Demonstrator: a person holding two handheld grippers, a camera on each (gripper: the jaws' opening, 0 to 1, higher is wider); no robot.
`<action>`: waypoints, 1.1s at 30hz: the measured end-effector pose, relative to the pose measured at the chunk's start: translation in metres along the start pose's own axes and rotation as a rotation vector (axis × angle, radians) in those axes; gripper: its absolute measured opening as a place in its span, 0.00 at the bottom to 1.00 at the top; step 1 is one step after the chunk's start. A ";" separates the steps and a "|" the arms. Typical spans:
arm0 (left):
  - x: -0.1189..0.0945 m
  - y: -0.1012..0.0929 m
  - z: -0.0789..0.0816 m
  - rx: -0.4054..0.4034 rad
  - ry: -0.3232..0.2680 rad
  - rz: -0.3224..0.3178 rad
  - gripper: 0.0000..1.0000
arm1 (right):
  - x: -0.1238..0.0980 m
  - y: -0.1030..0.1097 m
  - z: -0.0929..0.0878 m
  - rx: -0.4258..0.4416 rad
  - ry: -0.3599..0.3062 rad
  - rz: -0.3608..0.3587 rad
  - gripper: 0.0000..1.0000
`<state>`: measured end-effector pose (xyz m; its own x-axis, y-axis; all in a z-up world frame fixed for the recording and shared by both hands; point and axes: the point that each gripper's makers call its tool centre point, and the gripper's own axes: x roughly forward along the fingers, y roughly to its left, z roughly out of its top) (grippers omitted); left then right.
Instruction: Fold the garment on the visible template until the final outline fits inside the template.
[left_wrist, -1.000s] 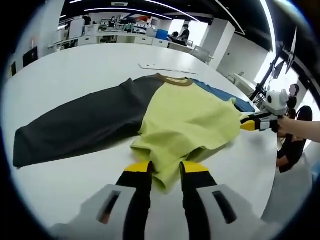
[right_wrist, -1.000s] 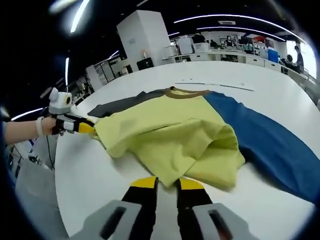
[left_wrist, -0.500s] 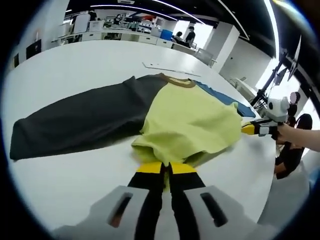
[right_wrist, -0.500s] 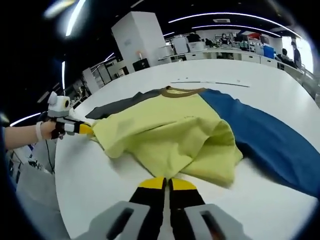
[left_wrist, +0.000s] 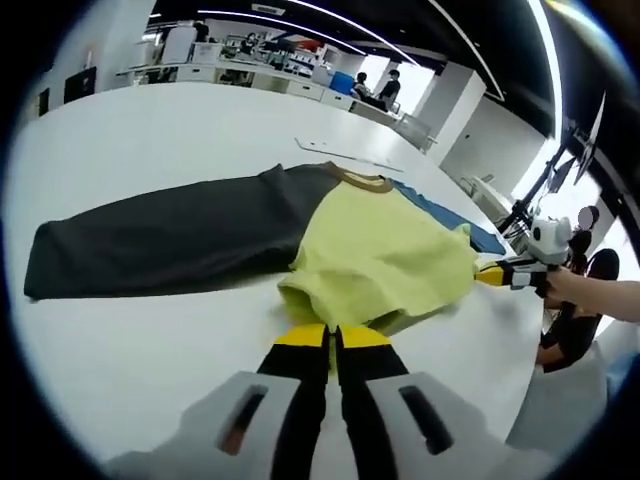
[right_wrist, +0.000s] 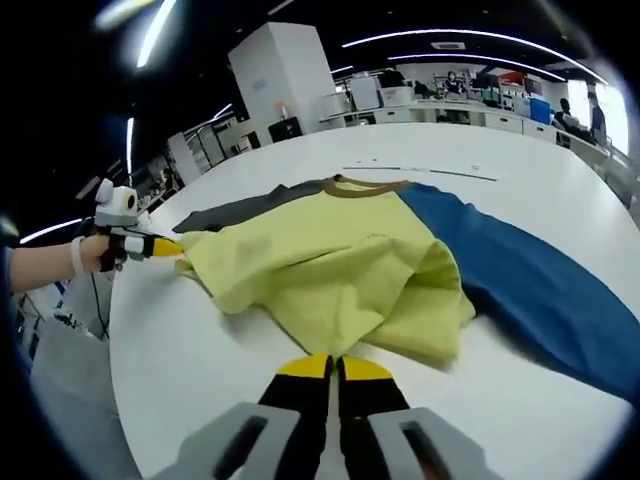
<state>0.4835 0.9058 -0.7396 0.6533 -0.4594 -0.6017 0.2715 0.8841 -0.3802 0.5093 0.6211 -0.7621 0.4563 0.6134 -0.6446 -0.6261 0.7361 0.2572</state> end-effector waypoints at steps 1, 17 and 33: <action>-0.001 0.000 0.000 0.001 -0.001 -0.001 0.00 | -0.002 -0.001 -0.001 0.000 0.000 0.000 0.00; -0.018 -0.020 -0.034 -0.003 0.060 -0.057 0.00 | -0.044 -0.015 -0.025 0.023 -0.005 -0.025 0.00; -0.041 -0.033 -0.085 0.013 0.182 -0.086 0.00 | -0.087 -0.011 -0.068 0.030 0.027 -0.027 0.00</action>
<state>0.3870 0.8880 -0.7620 0.4890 -0.5401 -0.6849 0.3305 0.8414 -0.4275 0.4331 0.5405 -0.7580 0.4552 0.5857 -0.6706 -0.5945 0.7607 0.2608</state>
